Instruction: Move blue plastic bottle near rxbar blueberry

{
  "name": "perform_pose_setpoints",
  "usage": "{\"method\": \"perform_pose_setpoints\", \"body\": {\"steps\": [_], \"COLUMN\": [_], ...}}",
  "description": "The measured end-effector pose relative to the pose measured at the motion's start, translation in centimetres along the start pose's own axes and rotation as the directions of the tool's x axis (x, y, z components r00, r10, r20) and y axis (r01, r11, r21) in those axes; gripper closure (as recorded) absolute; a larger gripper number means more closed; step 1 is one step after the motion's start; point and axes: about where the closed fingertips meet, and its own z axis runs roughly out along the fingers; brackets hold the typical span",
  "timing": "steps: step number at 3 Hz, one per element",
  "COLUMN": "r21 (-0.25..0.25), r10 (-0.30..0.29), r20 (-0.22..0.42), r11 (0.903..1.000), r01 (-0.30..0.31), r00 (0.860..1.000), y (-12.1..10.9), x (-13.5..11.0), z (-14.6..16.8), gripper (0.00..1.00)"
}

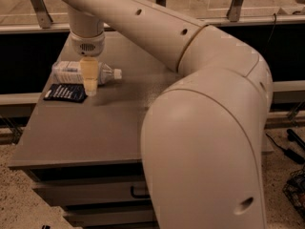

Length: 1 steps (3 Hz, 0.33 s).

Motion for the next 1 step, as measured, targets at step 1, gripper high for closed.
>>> {"method": "perform_pose_setpoints", "body": {"steps": [1], "r21": [0.0], "r10": [0.0], "r20": [0.0], "r11": [1.0], "r01": [0.0], "r00": [1.0], "y": [0.0], "x": [0.0], "z": [0.01], "gripper": [0.0]}}
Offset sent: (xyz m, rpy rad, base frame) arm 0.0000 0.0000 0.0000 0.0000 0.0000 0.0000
